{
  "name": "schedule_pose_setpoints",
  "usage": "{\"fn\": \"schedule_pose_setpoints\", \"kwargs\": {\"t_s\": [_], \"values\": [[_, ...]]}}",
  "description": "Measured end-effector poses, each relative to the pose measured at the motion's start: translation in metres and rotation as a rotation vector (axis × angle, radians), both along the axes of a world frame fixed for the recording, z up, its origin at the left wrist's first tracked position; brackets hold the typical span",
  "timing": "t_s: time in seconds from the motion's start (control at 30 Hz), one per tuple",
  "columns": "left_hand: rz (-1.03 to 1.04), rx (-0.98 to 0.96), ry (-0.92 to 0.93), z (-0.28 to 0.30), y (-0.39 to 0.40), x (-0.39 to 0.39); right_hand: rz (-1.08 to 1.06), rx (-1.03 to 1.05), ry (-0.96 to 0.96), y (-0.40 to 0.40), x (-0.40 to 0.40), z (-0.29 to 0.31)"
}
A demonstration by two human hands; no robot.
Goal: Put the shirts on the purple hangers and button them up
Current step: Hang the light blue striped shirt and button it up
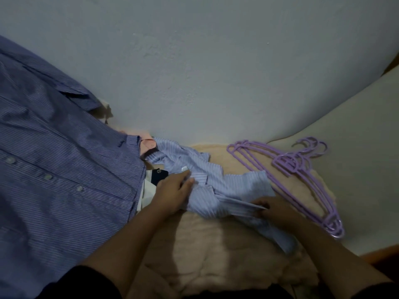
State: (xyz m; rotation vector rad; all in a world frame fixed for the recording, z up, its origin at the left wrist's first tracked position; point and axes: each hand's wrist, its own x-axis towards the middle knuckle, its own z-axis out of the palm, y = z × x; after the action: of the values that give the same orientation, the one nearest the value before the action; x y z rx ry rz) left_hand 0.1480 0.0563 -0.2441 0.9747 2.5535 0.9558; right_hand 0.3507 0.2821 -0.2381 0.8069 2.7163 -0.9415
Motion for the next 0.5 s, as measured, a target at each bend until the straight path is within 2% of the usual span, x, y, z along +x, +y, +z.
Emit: {"fn": "schedule_pose_setpoints", "kwargs": {"t_s": [0.2, 0.3, 0.5], "values": [[-0.016, 0.025, -0.155, 0.013, -0.015, 0.012, 0.010, 0.046, -0.136, 0.005, 0.026, 0.018], [0.003, 0.077, -0.176, 0.023, -0.018, 0.015, 0.047, -0.019, -0.164, -0.010, 0.016, 0.029], [0.074, 0.096, -0.214, 0.023, -0.017, 0.005, -0.100, -0.203, 0.195, -0.049, -0.038, 0.039]]}}
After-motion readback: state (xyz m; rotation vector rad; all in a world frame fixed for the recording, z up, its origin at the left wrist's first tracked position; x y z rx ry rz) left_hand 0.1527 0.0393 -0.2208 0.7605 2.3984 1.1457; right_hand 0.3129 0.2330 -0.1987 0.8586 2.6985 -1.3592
